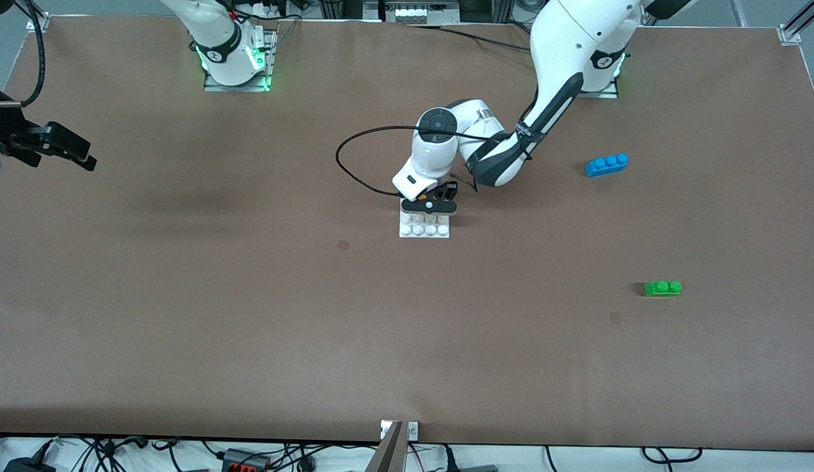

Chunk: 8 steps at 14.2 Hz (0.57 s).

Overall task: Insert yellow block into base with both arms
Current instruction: 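Lower the yellow brick onto the base plate studs and press down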

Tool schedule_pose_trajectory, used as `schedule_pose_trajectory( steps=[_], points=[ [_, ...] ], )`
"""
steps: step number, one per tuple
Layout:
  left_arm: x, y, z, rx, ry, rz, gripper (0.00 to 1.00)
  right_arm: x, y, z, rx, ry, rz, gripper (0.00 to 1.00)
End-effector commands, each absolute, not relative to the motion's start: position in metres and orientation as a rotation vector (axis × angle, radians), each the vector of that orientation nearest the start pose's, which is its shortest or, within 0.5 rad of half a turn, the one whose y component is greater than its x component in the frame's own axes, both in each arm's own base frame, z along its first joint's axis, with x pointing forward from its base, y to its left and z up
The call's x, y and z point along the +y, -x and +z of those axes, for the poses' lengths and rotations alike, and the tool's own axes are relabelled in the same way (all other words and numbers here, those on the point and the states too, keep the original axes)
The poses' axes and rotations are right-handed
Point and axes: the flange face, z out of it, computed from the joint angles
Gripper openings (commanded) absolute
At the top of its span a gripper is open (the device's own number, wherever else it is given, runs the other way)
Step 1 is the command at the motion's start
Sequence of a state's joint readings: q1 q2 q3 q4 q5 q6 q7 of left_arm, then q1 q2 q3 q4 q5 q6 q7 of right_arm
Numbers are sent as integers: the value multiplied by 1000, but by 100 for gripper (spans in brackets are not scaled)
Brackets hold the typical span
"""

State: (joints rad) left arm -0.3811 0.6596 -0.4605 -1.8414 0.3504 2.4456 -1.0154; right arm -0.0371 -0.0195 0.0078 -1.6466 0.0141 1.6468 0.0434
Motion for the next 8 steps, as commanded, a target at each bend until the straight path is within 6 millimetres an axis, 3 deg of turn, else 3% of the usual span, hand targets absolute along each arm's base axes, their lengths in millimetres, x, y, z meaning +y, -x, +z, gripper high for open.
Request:
schedule_pose_trajectory(
  steps=[1,2,8],
  points=[
    [-469,-450,200,15,3184,3,78,-15,-557,610,140,3124,-38,100],
    [-469,-452,201,6,3186,1,100,-15,-557,610,140,3124,-38,100],
    [-464,-490,254,-65,3133,-28,100,-16,-557,610,143,3124,-38,100]
  ],
)
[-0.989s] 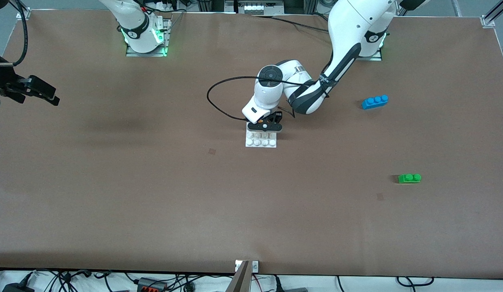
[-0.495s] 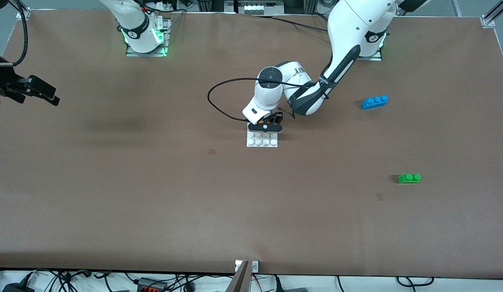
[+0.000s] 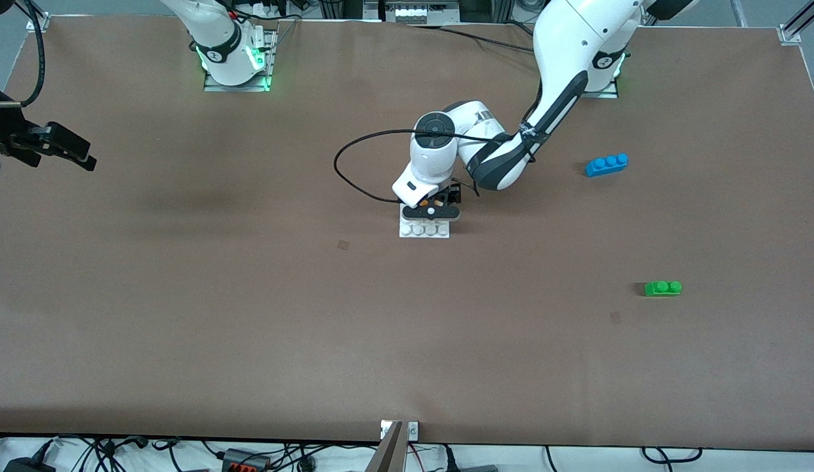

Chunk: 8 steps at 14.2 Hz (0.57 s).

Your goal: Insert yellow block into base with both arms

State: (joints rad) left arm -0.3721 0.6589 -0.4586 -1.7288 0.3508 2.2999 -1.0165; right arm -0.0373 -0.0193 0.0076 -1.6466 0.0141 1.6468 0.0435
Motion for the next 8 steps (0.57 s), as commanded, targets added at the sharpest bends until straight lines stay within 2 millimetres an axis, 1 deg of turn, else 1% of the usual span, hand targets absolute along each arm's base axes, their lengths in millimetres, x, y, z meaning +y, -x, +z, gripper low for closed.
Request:
schedule_pose_trajectory(
  steps=[1,3,4,5,6,7,8],
  points=[
    [-455,-499,259,-87,3134,-37,100,-16,-557,610,143,3124,-38,100],
    [-446,-507,274,-117,3141,-66,100,-15,-557,610,140,3124,-36,100],
    [-439,-513,280,-137,3133,-72,100,-16,-557,610,143,3124,-38,100],
    [-430,-519,287,-159,3125,-78,100,-16,-557,610,143,3124,-38,100],
    [-421,-525,299,-177,3122,-97,100,-15,-557,610,140,3124,-36,100],
    [-410,-533,310,-195,3114,-107,100,-15,-557,610,140,3124,-36,100],
    [-393,-543,320,-205,3104,-114,100,-15,-557,610,140,3124,-36,100]
  ],
)
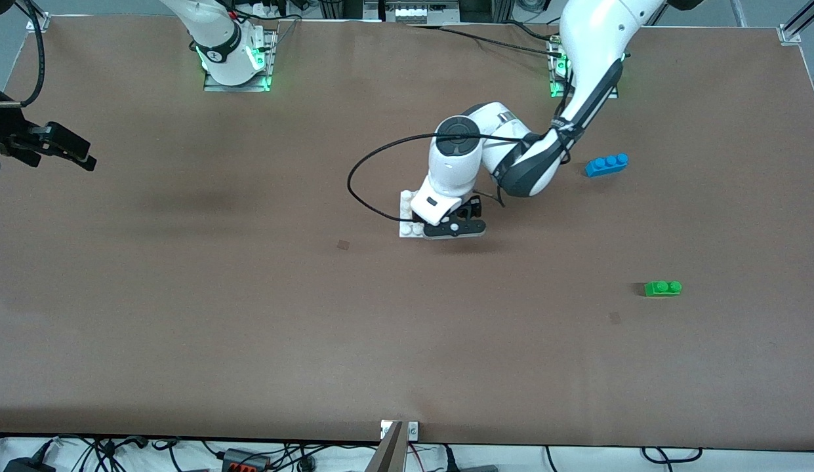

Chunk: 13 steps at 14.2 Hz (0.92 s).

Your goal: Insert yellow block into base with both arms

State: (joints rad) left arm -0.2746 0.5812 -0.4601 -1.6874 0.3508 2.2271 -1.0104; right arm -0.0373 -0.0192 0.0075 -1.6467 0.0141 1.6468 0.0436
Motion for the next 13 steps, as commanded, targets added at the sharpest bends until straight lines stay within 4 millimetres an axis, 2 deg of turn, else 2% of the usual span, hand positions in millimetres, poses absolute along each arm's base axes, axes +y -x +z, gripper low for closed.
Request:
schedule_pose_trajectory(
  steps=[1,6,8,10,13],
  points=[
    [-381,-551,330,-159,3100,-121,100,-15,-557,610,140,3124,-36,100],
    [-283,-587,370,122,3127,48,100,-15,-559,607,138,3124,-29,100],
    [-246,-590,398,164,3092,59,100,-17,-559,607,143,3124,-29,100],
    [-211,-585,436,94,3118,123,100,-13,-559,607,136,3124,-33,100],
    [-135,-579,495,59,3175,160,100,-14,-559,607,138,3124,-31,100]
  ],
)
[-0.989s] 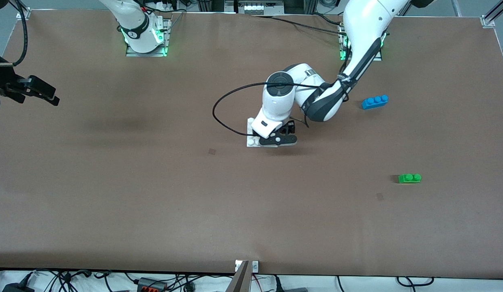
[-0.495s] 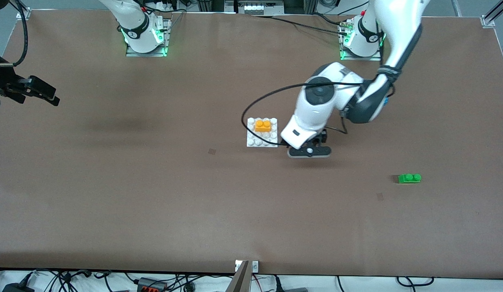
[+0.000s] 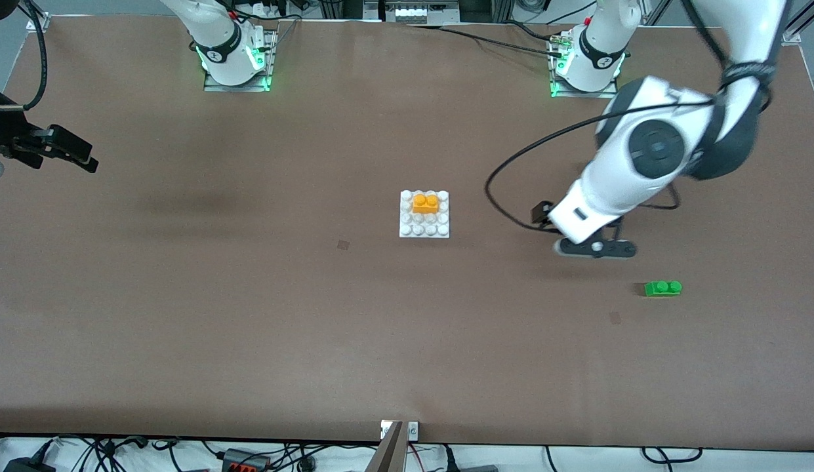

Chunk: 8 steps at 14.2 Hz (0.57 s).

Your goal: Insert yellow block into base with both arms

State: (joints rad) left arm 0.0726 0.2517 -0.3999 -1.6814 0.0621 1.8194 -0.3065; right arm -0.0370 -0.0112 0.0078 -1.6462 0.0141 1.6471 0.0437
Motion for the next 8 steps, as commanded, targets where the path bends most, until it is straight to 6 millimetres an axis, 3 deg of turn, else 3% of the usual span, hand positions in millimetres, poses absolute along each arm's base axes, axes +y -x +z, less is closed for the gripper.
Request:
schedule_pose_trajectory(
  steps=[1,2,4,8],
  points=[
    [-119,-570,516,45,3184,162,100,-16,-559,607,140,3124,-33,100],
    [-104,-560,536,20,3184,174,100,-16,-559,607,140,3124,-33,100],
    [-96,-538,569,31,3182,157,100,-15,-559,607,136,3124,-31,100],
    [-88,-537,569,10,3185,157,100,-13,-559,607,116,3127,-29,100]
  ],
)
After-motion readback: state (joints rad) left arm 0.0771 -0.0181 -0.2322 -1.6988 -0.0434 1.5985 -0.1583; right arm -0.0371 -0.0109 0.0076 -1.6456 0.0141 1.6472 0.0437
